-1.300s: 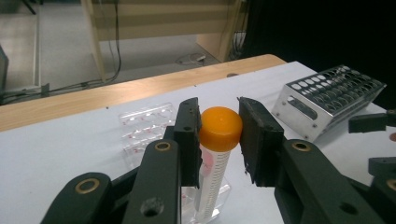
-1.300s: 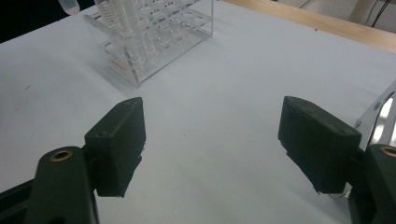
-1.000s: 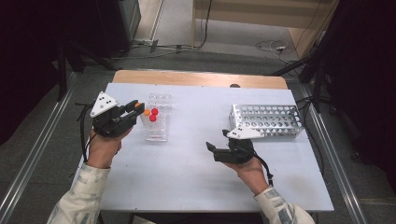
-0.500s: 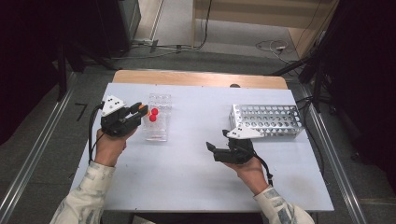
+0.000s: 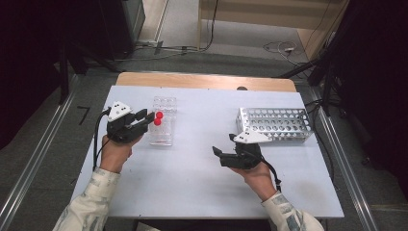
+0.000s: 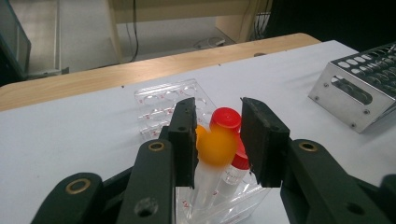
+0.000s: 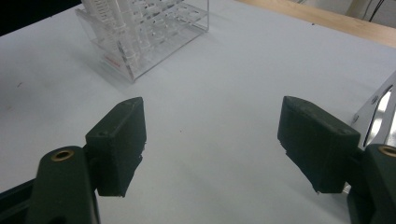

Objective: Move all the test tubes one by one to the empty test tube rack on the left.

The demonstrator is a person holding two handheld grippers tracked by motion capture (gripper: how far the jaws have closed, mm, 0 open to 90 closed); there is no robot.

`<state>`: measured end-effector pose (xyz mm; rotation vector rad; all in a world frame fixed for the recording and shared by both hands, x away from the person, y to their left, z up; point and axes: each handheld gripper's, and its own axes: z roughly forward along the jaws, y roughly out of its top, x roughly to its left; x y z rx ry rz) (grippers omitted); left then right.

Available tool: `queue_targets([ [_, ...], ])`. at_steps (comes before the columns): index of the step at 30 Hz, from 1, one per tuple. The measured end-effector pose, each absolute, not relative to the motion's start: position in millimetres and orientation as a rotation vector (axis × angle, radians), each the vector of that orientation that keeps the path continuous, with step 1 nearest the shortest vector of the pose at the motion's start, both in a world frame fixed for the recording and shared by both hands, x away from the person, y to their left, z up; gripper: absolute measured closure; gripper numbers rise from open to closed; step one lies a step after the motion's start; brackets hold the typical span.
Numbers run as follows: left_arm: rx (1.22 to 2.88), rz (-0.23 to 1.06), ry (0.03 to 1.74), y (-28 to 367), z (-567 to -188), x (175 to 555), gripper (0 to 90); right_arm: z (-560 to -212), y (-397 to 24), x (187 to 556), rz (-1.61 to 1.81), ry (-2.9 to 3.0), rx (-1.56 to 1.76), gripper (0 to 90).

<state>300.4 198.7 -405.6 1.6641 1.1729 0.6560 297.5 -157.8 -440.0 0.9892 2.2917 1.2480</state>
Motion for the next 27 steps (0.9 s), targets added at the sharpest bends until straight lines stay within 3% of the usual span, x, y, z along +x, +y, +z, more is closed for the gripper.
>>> queue_targets([
  [14,1.636,0.636,1.169,200.4,-403.2,298.2,63.5,-440.2,-157.9,297.7,1.249,2.291,0.990,22.6],
  [21,1.626,0.627,1.179,199.8,-401.8,296.8,54.5,-440.1,-158.5,298.1,1.249,2.288,1.002,22.6],
  [27,1.625,0.639,1.202,197.7,-401.8,296.2,37.2,-440.4,-159.5,298.6,1.248,2.282,1.002,22.6],
])
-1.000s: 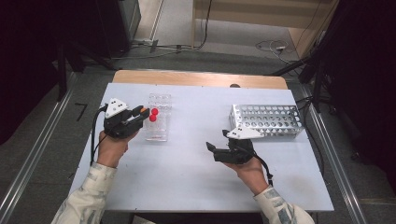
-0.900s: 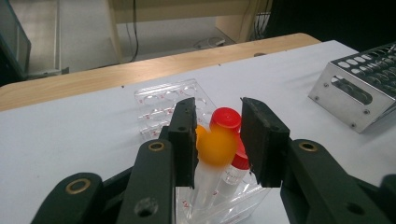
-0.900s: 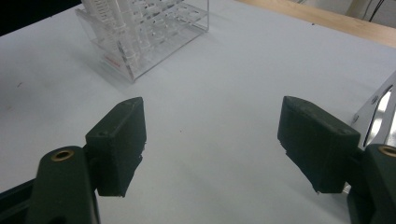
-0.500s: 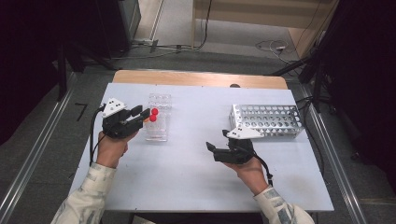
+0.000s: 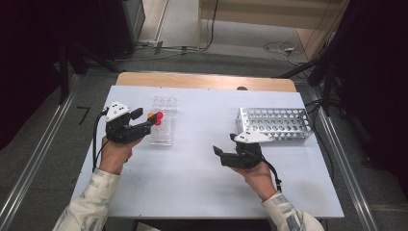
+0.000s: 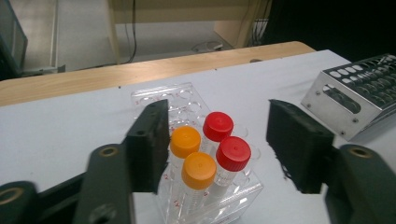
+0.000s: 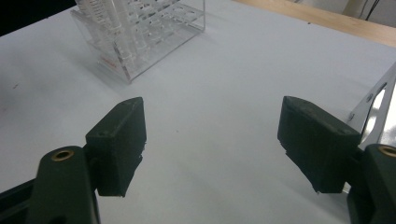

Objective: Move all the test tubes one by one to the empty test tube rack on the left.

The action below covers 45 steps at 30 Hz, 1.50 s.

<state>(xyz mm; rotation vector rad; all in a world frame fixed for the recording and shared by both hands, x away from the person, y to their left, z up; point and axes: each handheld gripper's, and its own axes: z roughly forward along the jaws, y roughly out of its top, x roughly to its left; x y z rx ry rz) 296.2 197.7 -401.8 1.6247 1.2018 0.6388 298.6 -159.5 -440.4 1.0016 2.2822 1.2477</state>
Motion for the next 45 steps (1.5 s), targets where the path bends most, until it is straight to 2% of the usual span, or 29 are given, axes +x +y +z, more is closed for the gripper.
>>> queue_targets([
  [5,1.626,0.635,1.215,196.3,-402.3,295.8,27.6,-440.2,-161.6,300.1,1.250,2.273,1.015,22.7],
  [17,1.604,0.617,1.229,198.9,-404.6,287.6,21.5,-438.4,-167.8,302.1,1.247,2.250,1.030,22.8],
  [23,1.617,0.604,1.220,195.9,-406.9,282.7,15.6,-436.7,-176.4,302.6,1.245,2.229,1.048,22.8],
  [45,1.624,0.629,1.197,191.4,-408.9,264.6,14.8,-433.3,-198.8,301.7,1.236,2.178,1.091,22.8],
])
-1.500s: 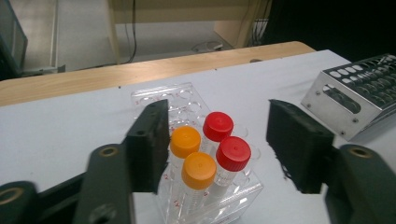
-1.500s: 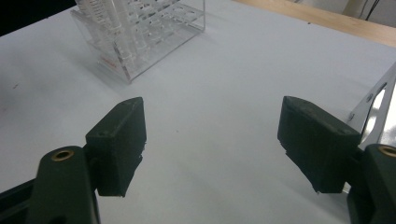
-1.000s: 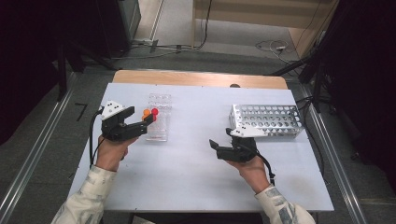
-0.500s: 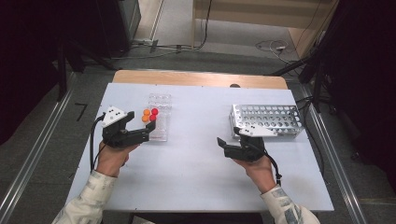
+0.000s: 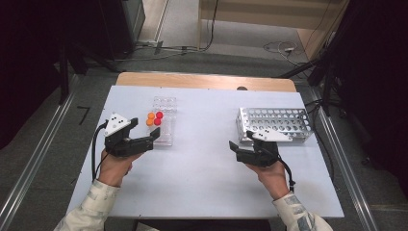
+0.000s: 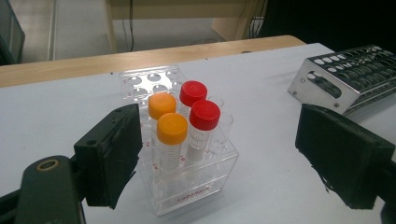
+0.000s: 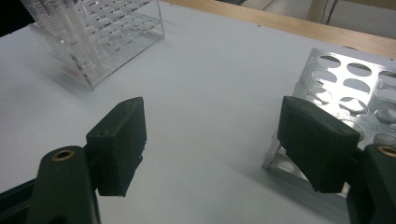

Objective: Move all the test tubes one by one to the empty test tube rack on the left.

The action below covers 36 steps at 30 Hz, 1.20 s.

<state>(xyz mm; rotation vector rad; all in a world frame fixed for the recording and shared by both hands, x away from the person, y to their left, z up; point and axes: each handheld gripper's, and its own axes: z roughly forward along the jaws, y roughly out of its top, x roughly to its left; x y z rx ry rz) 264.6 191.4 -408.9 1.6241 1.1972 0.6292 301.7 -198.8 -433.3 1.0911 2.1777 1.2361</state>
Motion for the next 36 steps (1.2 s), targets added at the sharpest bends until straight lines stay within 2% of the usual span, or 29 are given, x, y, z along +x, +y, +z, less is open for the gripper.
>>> queue_targets([
  [36,1.587,0.696,1.281,215.6,-427.0,242.8,14.8,-431.6,-248.3,293.2,1.205,2.086,1.180,22.8],
])
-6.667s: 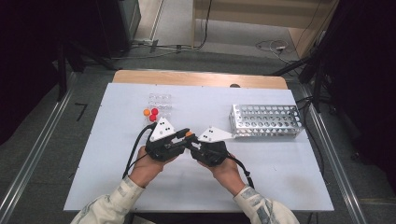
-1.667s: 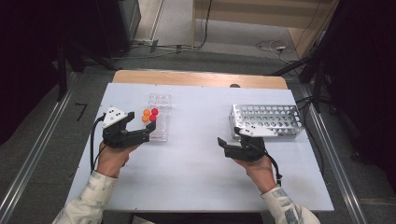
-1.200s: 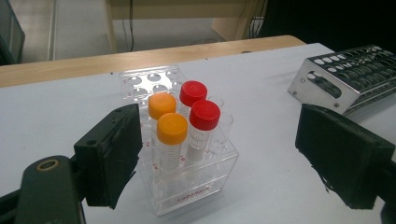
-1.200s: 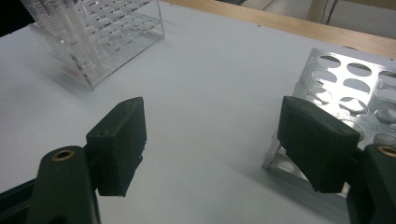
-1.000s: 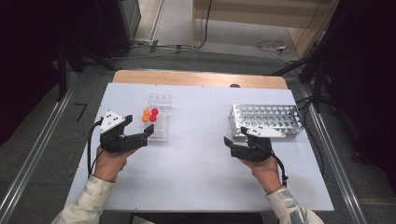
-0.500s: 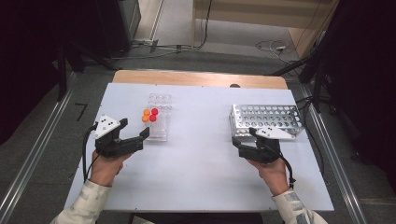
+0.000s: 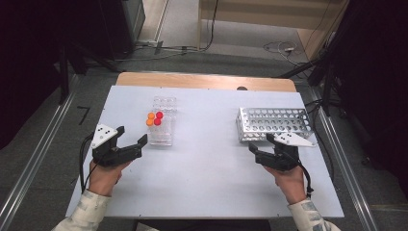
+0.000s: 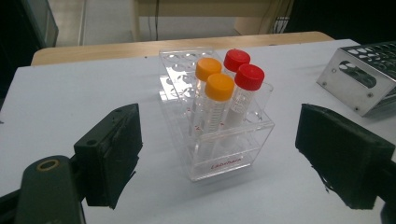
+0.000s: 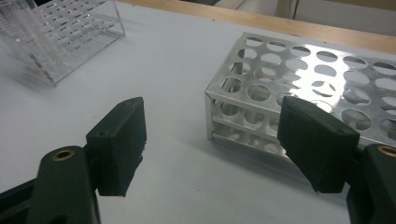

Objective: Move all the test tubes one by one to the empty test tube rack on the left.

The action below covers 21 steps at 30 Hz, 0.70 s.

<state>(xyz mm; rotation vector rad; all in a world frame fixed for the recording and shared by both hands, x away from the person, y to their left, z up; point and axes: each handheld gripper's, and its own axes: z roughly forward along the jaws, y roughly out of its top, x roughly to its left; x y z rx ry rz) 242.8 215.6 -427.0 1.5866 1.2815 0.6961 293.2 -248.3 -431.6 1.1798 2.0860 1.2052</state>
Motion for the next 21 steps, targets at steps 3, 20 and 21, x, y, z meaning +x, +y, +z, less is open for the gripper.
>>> queue_targets([
  [3,1.589,0.698,1.288,217.2,-428.7,242.5,14.8,-431.1,-253.5,292.0,1.205,2.074,1.192,22.8],
  [20,1.579,0.729,1.334,229.8,-435.6,239.2,14.9,-433.8,-293.7,283.1,1.160,1.995,1.263,22.8],
  [21,1.578,0.730,1.337,230.5,-435.9,239.0,14.9,-434.3,-295.8,282.4,1.157,1.991,1.264,22.8],
])
